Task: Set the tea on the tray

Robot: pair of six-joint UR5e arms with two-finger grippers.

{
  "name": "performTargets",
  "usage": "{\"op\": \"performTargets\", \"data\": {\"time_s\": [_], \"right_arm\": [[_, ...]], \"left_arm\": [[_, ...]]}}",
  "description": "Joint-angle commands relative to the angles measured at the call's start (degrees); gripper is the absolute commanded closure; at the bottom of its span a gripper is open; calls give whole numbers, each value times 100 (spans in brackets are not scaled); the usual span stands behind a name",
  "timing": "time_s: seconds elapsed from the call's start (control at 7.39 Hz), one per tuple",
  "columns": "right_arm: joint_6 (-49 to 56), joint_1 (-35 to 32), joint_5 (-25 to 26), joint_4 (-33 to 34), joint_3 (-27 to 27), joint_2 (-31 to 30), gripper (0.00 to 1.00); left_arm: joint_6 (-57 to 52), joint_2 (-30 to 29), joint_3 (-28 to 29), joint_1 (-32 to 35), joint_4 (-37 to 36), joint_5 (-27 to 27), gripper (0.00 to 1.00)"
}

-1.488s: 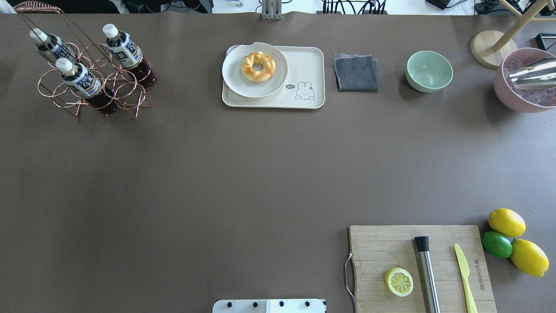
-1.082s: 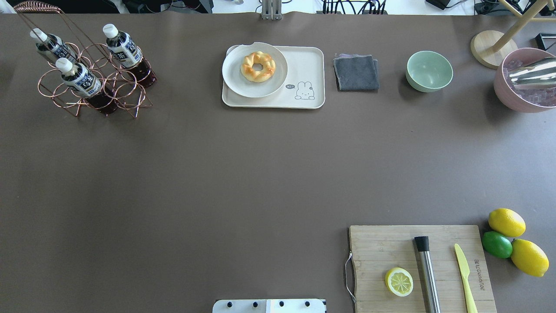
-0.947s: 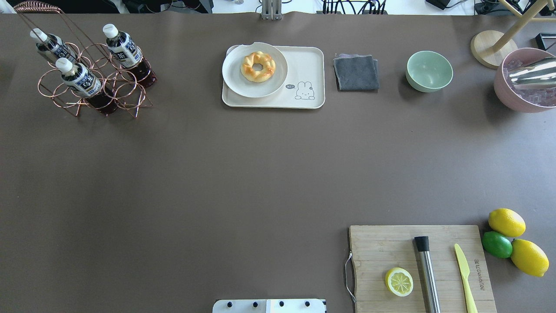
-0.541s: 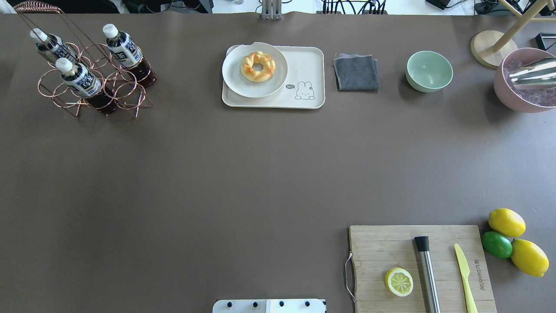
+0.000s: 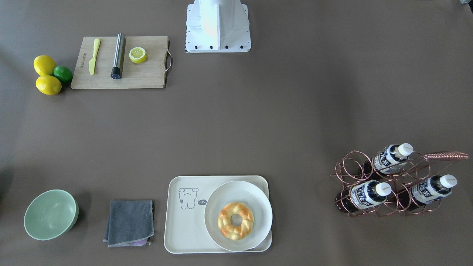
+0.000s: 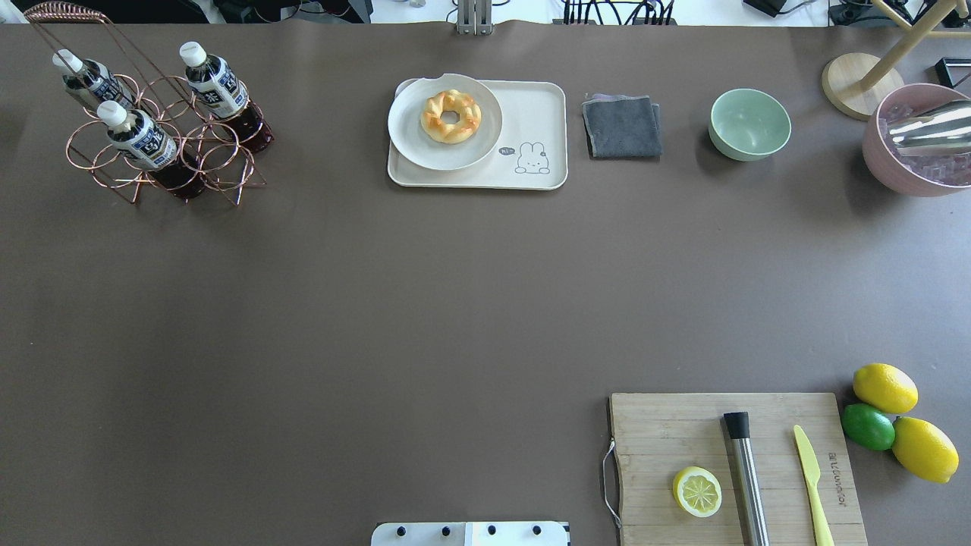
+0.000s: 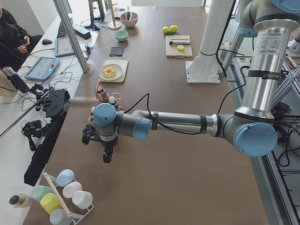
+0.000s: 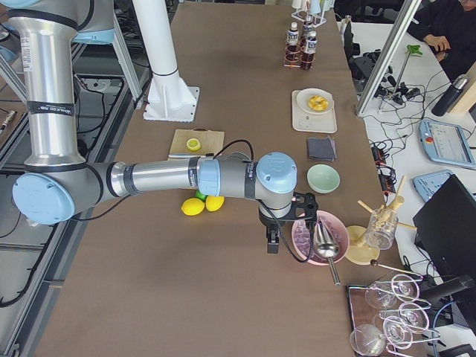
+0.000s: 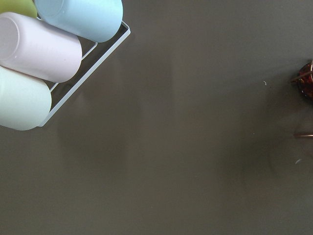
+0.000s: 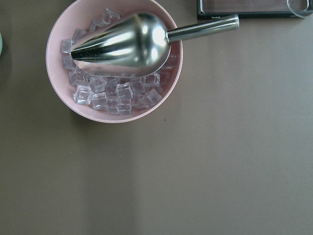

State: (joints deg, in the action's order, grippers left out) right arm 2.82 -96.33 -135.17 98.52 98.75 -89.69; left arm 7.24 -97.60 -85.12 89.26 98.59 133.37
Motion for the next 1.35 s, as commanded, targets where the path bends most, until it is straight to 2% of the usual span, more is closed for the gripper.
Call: {"op": "performTargets", "data": {"time_s": [0.0,1.22], "right_arm": [[0,0,-1,-8,12,-75,0],[0,0,-9,-8,56,-93,0]], "left_arm": [[-3,22,-22,-76,20,13,2],[58,22,-398,-243,-33,5,2]]}}
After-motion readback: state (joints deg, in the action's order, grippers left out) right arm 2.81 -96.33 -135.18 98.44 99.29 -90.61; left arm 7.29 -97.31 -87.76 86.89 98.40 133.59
